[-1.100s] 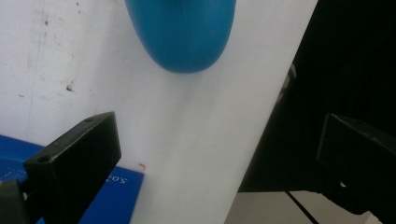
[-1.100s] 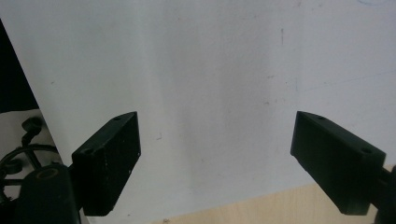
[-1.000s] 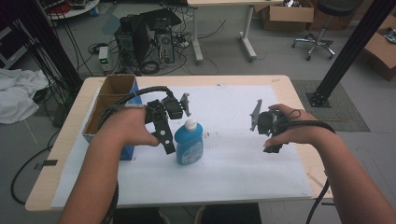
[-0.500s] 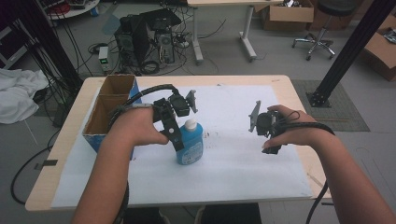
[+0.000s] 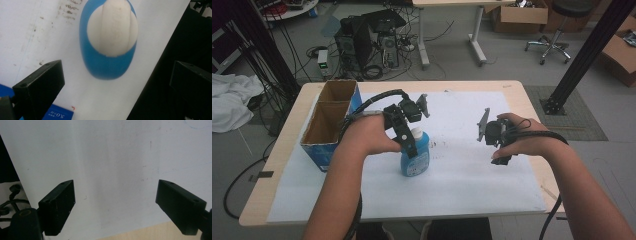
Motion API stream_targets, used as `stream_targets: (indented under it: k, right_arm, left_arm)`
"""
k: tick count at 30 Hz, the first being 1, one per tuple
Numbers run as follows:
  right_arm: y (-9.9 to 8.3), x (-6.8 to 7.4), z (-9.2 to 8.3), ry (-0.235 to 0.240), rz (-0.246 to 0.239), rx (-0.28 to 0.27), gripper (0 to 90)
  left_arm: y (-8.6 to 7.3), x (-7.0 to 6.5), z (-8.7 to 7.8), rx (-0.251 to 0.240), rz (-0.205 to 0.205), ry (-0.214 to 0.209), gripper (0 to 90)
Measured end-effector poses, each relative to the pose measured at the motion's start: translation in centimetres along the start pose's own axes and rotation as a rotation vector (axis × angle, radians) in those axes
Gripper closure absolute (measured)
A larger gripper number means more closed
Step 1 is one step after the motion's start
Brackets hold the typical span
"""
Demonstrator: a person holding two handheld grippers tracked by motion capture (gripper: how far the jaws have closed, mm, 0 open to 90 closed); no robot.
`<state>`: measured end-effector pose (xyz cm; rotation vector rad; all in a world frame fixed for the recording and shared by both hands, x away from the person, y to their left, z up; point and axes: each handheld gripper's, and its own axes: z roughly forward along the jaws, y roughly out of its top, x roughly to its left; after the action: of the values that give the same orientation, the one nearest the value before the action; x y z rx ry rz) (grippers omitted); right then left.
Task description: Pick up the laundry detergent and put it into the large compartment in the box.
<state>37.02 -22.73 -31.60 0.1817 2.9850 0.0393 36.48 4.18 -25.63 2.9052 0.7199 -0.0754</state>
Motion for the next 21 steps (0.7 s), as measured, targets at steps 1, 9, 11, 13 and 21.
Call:
stream_targets:
  k: [1, 9, 11, 13, 21]
  right_arm:
    - [0.0, 0.0, 0.0, 0.000, 0.000, 0.000, 16.0]
    - [0.0, 0.0, 0.3, 0.004, 0.001, -0.001, 16.0]
    - [-0.1, -0.1, 0.4, 0.006, -0.002, 0.001, 16.0]
    - [-0.1, -0.1, 0.4, 0.007, 0.001, 0.003, 16.0]
    - [-0.4, -0.2, 0.6, 0.005, 0.005, 0.000, 16.0]
  left_arm:
    - [0.1, 0.0, 0.1, -0.002, 0.004, -0.001, 0.1]
    - [1.2, -0.1, 1.2, -0.001, 0.023, -0.005, 0.1]
    - [1.4, 0.0, 1.5, 0.000, 0.024, -0.004, 0.1]
    - [1.6, 0.0, 1.6, 0.003, 0.026, -0.004, 0.1]
    - [2.4, 0.0, 2.3, 0.020, 0.031, 0.002, 0.1]
